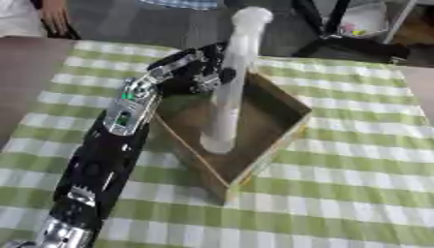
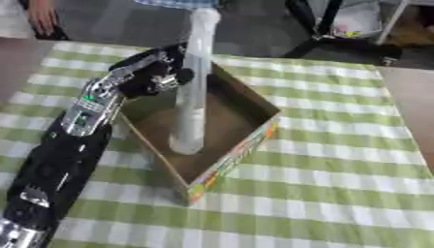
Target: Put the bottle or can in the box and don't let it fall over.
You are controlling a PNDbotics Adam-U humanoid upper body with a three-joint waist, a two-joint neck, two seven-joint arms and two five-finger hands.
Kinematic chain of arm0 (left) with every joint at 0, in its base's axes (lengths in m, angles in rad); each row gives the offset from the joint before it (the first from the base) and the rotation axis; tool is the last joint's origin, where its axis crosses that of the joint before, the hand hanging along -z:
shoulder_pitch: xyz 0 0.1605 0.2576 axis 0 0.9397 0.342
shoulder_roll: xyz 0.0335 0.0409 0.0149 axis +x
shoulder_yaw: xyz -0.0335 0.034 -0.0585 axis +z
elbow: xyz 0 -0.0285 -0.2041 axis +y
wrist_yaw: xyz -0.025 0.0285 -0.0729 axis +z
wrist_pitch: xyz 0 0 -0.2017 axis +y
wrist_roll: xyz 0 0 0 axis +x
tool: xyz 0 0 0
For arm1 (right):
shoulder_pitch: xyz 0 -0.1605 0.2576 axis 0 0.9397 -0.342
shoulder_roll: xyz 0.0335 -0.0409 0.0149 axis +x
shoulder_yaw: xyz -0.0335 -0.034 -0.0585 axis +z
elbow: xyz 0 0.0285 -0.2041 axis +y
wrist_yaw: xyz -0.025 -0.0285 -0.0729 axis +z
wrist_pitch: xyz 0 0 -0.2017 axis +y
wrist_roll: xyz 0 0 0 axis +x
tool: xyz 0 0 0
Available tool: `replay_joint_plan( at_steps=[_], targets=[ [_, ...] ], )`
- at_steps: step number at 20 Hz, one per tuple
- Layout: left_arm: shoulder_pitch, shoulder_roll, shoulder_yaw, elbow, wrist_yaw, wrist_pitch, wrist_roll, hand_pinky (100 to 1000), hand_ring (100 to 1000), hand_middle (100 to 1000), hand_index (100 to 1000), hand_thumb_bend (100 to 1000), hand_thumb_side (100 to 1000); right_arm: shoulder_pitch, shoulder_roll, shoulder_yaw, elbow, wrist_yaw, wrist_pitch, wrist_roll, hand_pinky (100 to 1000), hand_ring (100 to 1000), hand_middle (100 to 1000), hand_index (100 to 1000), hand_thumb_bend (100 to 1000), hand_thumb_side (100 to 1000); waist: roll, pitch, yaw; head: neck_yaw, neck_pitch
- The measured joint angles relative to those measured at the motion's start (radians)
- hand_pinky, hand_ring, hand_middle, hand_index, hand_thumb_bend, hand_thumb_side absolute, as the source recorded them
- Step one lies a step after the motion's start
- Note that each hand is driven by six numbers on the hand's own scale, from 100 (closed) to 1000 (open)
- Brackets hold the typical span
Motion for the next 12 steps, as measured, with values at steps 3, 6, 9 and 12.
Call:
replay_joint_plan(
  at_steps=[3, 6, 9, 12],
  targets=[
    [0.007, 0.0, 0.001, 0.0, -0.005, -0.003, -0.003, 1000, 1000, 940, 1000, 245, 543, 0.001, 0.0, 0.0, 0.0, 0.0, -0.001, 0.0, 925, 1000, 1000, 1000, 100, 608, -0.001, 0.0, 0.003, -0.001, 0.0],
    [0.017, 0.002, 0.002, -0.001, -0.006, -0.01, -0.005, 1000, 1000, 931, 994, 200, 506, 0.006, 0.0, -0.001, 0.0, 0.0, -0.003, -0.002, 924, 1000, 1000, 1000, 100, 607, -0.001, -0.001, 0.011, -0.006, 0.0],
    [0.043, 0.023, 0.003, -0.024, 0.016, -0.019, -0.004, 1000, 1000, 928, 984, 109, 478, 0.009, 0.0, -0.008, 0.0, 0.0, -0.008, -0.006, 924, 1000, 1000, 1000, 100, 607, 0.005, -0.003, 0.028, -0.02, 0.0],
    [0.087, 0.069, 0.007, -0.073, 0.072, -0.022, -0.005, 1000, 1000, 944, 987, 100, 526, 0.017, -0.001, -0.017, 0.0, 0.0, -0.013, -0.012, 923, 1000, 1000, 1000, 100, 606, 0.016, -0.013, 0.052, -0.046, 0.005]
  ],
)
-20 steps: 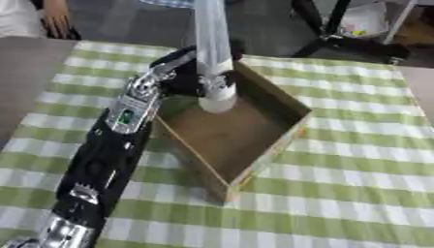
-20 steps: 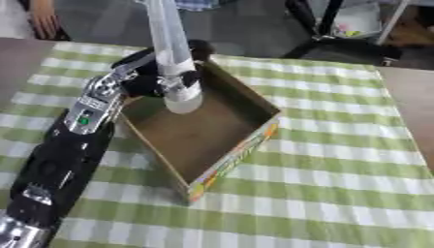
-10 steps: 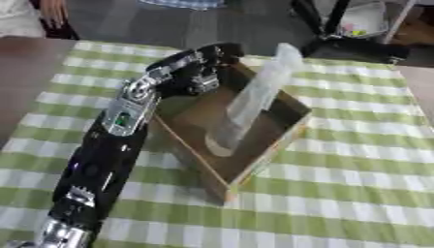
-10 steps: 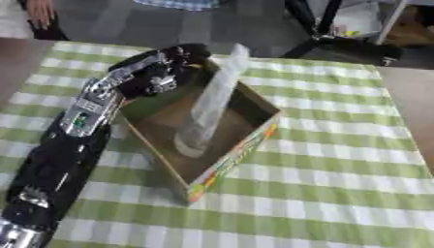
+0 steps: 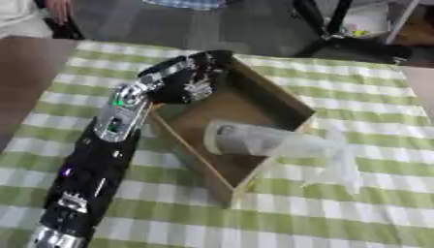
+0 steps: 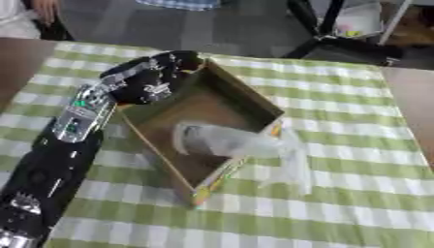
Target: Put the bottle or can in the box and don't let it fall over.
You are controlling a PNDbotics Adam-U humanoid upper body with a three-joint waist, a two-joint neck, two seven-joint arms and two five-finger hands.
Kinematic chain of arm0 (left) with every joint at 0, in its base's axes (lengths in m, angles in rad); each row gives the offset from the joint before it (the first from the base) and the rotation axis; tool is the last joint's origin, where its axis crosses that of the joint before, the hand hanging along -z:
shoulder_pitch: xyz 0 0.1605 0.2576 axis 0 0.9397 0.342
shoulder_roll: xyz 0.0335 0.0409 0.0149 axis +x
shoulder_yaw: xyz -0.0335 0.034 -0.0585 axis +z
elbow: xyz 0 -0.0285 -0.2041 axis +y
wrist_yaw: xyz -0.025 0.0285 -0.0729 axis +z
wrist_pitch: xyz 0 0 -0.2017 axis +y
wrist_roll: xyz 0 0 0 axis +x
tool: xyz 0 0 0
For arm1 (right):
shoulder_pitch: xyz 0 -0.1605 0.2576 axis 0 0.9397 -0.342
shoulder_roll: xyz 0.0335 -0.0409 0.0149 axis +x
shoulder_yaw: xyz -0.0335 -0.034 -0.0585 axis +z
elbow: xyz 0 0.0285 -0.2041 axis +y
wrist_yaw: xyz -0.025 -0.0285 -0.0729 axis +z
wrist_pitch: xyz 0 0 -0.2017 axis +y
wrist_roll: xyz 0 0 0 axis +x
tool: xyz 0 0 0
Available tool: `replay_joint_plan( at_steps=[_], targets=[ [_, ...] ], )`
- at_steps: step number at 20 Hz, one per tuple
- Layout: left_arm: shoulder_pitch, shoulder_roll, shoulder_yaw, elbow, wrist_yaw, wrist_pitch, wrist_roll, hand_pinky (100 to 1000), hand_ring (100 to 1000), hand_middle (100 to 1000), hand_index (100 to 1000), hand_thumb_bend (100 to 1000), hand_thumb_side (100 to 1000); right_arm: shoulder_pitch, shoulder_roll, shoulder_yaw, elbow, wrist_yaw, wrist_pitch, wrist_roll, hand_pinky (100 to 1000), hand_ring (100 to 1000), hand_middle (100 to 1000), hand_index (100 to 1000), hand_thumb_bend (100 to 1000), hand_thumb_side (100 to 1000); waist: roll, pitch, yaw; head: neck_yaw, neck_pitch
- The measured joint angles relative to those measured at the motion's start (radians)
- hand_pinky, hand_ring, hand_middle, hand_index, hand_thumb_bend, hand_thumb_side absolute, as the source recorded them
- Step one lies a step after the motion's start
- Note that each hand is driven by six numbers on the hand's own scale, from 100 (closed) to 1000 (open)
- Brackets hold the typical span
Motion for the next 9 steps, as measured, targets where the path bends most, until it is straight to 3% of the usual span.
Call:
replay_joint_plan(
  at_steps=[9],
  targets=[
    [0.232, 0.239, 0.078, -0.234, 0.283, -0.043, 0.062, 1000, 1000, 976, 999, 100, 643, 0.027, -0.022, -0.021, 0.0, 0.001, -0.023, -0.022, 922, 1000, 1000, 1000, 100, 599, 0.018, -0.024, 0.044, -0.122, 0.056]
  ],
)
